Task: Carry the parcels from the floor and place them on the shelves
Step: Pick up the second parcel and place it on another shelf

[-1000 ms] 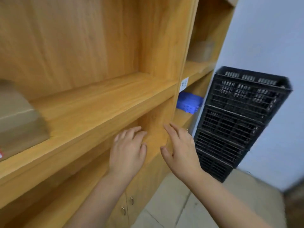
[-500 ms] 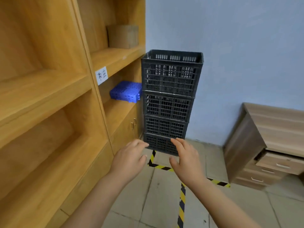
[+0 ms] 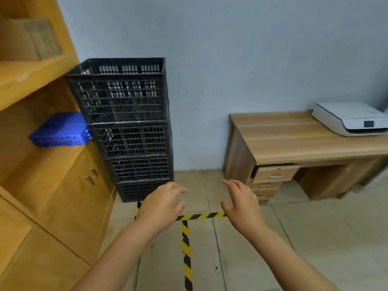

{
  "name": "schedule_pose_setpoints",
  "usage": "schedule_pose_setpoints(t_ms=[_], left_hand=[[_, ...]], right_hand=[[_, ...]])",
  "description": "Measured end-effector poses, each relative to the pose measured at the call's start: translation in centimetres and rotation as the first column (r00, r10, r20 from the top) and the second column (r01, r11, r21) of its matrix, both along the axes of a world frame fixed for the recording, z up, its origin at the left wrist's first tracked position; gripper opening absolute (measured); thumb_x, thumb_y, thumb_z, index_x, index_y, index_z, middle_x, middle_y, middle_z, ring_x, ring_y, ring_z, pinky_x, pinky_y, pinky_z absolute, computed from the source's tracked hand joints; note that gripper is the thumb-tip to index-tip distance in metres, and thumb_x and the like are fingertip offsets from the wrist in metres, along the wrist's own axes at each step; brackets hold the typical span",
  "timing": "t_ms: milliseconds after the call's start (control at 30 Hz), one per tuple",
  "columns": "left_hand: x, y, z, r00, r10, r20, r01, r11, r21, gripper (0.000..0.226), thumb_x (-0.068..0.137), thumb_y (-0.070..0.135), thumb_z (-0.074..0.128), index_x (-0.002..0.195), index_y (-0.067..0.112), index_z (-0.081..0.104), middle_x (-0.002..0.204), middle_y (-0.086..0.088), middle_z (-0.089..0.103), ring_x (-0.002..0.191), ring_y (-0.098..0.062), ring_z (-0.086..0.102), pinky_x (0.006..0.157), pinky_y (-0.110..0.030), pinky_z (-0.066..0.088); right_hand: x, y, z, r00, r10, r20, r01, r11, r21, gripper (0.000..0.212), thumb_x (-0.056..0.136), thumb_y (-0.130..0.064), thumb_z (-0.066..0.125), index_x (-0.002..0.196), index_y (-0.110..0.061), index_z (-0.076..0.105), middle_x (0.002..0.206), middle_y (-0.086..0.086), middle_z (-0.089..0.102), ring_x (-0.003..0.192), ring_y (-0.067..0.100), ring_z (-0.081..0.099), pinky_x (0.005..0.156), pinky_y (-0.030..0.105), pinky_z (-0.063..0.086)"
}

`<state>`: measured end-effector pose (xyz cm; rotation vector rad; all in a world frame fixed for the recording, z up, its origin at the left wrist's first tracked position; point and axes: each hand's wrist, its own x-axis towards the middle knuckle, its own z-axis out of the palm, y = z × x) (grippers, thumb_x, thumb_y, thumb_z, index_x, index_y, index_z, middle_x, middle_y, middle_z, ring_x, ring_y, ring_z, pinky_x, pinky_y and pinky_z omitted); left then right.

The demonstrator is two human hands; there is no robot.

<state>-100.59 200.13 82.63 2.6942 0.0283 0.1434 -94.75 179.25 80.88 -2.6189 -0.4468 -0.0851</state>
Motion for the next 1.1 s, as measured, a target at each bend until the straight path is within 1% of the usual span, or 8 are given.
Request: schedule_pose_setpoints(t_ms=[100,233,367,500,600,767,967,1100], left_hand=[[4.7,-1.5,-0.2,0.995,-0.099,-0.032,0.098,0.995,-0.022,0.038,0.089,0.034,0.05,0.127,0.033,0.049,0.131,0.015,0.049,0.12,-0.008,0.045,0.094,-0.028,0.042],[11.1,-2.7,-0.4,0.969,-0.24,-0.059,0.237,0.97,-0.063,0.039,0.088,0.033,0.051,0.127,0.032,0.049,0.132,0.012,0.049,0.12,-0.009,0.046,0.094,-0.033,0.045],[17.7,-3.0,-0.3,0.939,-0.335,-0.07,0.328,0.939,-0.1,0.04,0.088,0.03,0.053,0.128,0.031,0.049,0.133,0.01,0.05,0.118,-0.008,0.049,0.097,-0.032,0.044],[24.7,-3.6,-0.3,0.888,-0.451,-0.094,0.438,0.889,-0.132,0.039,0.089,0.029,0.052,0.128,0.03,0.049,0.134,0.01,0.049,0.119,-0.008,0.047,0.098,-0.029,0.041],[29.4,-5.5,-0.7,0.846,-0.527,-0.083,0.513,0.846,-0.142,0.038,0.089,0.028,0.052,0.127,0.029,0.05,0.131,0.01,0.05,0.115,-0.008,0.049,0.094,-0.027,0.041],[34.4,-11.5,-2.0,0.751,-0.655,-0.086,0.638,0.753,-0.164,0.036,0.088,0.03,0.053,0.124,0.031,0.052,0.124,0.012,0.053,0.113,-0.008,0.05,0.088,-0.03,0.045],[37.6,-20.5,-3.4,0.65,-0.752,-0.112,0.735,0.659,-0.162,0.039,0.088,0.03,0.053,0.127,0.029,0.052,0.121,0.009,0.054,0.112,-0.01,0.05,0.087,-0.026,0.041],[39.9,-27.8,-4.0,0.597,-0.793,-0.12,0.772,0.609,-0.181,0.04,0.088,0.03,0.055,0.128,0.026,0.051,0.128,0.006,0.052,0.118,-0.01,0.049,0.094,-0.027,0.041]], right_hand=[[2.5,-2.4,-0.3,0.993,-0.109,-0.045,0.109,0.994,-0.005,0.054,0.085,-0.025,0.057,0.137,-0.023,0.042,0.139,-0.003,0.046,0.13,0.017,0.038,0.107,0.036,0.029],[6.0,-4.9,-0.7,0.962,-0.267,-0.056,0.267,0.964,-0.016,0.052,0.084,-0.026,0.058,0.134,-0.023,0.045,0.136,-0.002,0.049,0.127,0.018,0.041,0.105,0.035,0.033],[9.4,-6.0,-0.6,0.901,-0.421,-0.105,0.425,0.905,0.024,0.05,0.083,-0.026,0.058,0.132,-0.022,0.048,0.135,-0.001,0.051,0.127,0.019,0.042,0.105,0.035,0.034],[12.7,-6.4,-0.6,0.837,-0.532,-0.125,0.539,0.842,0.019,0.049,0.084,-0.027,0.057,0.132,-0.023,0.048,0.136,-0.003,0.051,0.127,0.017,0.043,0.105,0.033,0.034],[14.5,-7.3,-0.8,0.78,-0.61,-0.14,0.618,0.786,0.019,0.049,0.085,-0.025,0.055,0.133,-0.022,0.046,0.137,-0.003,0.049,0.129,0.017,0.039,0.106,0.032,0.031],[15.8,-10.9,-1.0,0.674,-0.718,-0.17,0.73,0.683,0.009,0.049,0.086,-0.025,0.054,0.134,-0.023,0.045,0.138,-0.004,0.047,0.129,0.015,0.038,0.107,0.029,0.029],[16.8,-17.9,-1.7,0.552,-0.811,-0.193,0.828,0.561,0.01,0.048,0.085,-0.025,0.054,0.133,-0.024,0.046,0.136,-0.006,0.048,0.128,0.014,0.039,0.109,0.031,0.03],[18.4,-24.6,-2.7,0.51,-0.836,-0.202,0.857,0.513,0.039,0.047,0.086,-0.024,0.054,0.133,-0.023,0.047,0.135,-0.005,0.048,0.128,0.014,0.038,0.108,0.029,0.029]])
